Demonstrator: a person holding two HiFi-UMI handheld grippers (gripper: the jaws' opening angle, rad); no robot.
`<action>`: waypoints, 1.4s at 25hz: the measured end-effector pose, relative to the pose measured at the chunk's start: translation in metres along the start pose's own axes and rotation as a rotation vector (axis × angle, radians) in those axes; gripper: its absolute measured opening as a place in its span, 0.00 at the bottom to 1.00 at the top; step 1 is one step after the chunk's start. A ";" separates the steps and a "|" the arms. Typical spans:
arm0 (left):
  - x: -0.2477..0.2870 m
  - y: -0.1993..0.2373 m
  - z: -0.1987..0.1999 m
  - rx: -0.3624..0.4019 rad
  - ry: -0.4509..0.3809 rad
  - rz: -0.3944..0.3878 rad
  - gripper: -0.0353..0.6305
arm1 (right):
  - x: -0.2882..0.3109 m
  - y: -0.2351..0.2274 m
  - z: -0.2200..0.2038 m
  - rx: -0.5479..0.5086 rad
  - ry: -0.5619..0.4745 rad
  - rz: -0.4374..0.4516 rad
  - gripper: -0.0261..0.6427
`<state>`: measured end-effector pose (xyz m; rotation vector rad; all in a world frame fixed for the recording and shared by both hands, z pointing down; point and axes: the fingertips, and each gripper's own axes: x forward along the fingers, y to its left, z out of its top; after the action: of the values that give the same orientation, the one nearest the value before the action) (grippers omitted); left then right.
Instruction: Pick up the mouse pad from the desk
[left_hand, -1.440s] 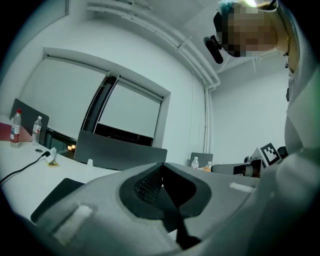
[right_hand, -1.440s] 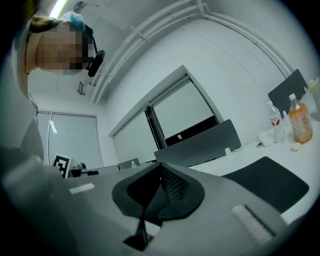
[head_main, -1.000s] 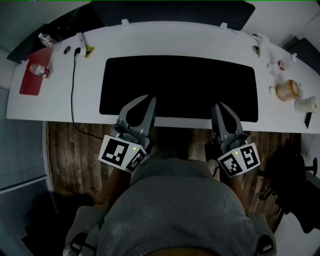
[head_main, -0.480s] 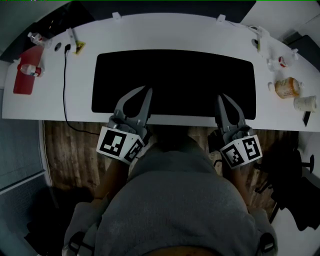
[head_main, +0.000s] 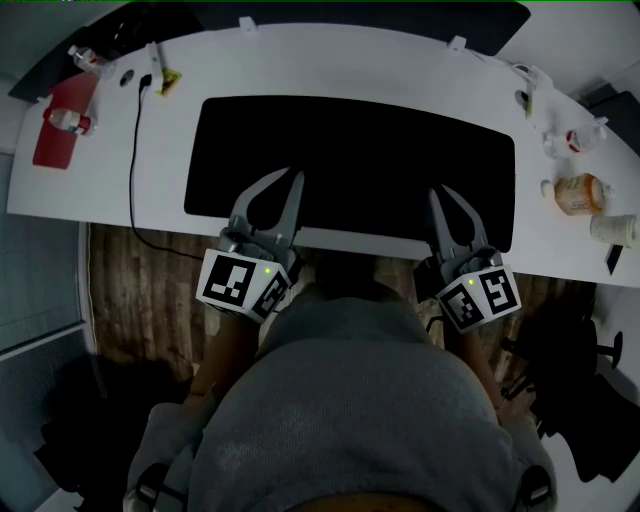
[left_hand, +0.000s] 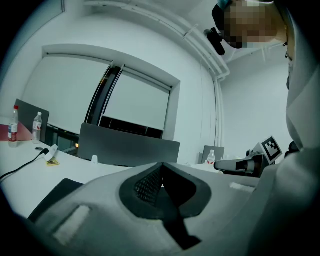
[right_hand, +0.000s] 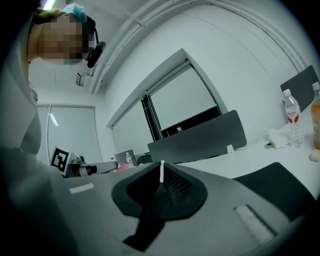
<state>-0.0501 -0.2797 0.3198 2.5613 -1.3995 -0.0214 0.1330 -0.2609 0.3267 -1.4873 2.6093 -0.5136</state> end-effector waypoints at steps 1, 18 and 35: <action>0.001 0.003 0.000 0.005 0.002 0.011 0.05 | 0.001 -0.001 -0.002 -0.011 0.006 0.000 0.05; 0.025 0.053 -0.092 0.114 0.337 0.043 0.55 | 0.004 -0.085 -0.100 -0.142 0.412 -0.086 0.64; 0.028 0.094 -0.197 0.087 0.729 0.078 0.66 | 0.012 -0.138 -0.165 -0.181 0.703 -0.159 0.73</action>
<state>-0.0897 -0.3149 0.5337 2.1997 -1.2016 0.9006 0.1992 -0.2956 0.5290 -1.8469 3.1231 -0.9976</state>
